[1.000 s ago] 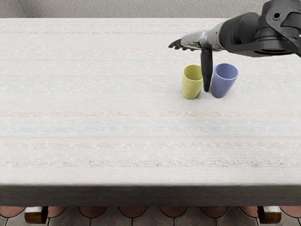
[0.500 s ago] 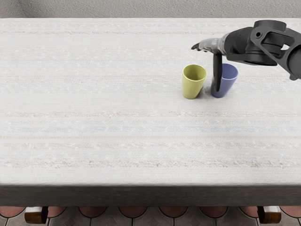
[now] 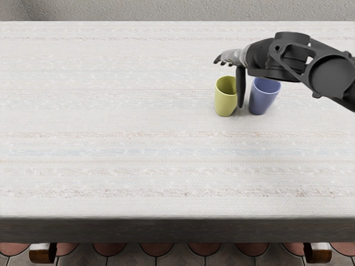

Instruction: Pick up cup and place in cup with right hand

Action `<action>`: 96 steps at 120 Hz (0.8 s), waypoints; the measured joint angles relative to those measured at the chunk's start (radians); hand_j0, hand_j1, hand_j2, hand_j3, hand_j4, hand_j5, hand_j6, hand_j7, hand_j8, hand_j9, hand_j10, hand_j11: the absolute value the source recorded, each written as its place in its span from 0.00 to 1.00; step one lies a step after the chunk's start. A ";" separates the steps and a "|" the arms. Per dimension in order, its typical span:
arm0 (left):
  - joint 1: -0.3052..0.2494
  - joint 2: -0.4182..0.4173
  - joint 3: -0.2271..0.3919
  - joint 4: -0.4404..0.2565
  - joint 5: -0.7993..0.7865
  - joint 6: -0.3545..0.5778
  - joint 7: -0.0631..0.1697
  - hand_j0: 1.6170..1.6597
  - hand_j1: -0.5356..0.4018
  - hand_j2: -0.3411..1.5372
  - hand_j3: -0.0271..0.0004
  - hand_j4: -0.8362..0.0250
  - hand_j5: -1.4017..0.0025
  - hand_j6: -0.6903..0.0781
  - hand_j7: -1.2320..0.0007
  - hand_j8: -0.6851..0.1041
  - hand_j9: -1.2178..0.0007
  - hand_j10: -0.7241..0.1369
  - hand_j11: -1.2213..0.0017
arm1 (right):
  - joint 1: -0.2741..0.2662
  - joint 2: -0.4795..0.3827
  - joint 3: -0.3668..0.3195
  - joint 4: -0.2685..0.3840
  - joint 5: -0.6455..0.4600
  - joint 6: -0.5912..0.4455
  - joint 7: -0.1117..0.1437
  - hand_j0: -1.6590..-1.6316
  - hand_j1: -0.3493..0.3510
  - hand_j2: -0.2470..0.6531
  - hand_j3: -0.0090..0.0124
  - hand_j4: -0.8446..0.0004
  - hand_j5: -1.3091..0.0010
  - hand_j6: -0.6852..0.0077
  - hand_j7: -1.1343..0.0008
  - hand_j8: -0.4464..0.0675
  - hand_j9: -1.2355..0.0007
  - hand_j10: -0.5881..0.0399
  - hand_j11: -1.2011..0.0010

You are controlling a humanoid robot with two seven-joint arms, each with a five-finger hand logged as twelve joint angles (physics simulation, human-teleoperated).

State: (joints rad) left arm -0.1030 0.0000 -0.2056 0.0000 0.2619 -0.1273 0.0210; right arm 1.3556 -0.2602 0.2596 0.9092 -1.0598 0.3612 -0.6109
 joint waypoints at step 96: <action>0.000 0.000 0.000 0.000 0.000 0.000 0.000 0.96 0.92 0.18 0.99 0.95 0.98 0.87 0.98 0.84 0.98 0.82 0.98 | -0.036 0.075 -0.089 -0.058 -0.015 -0.170 0.000 0.04 0.35 0.23 0.42 0.75 0.79 0.68 0.76 0.46 0.78 0.60 0.78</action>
State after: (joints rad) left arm -0.1033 0.0000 -0.2056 0.0000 0.2620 -0.1273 0.0210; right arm 1.3192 -0.1851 0.1702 0.8513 -1.0750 0.1916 -0.6109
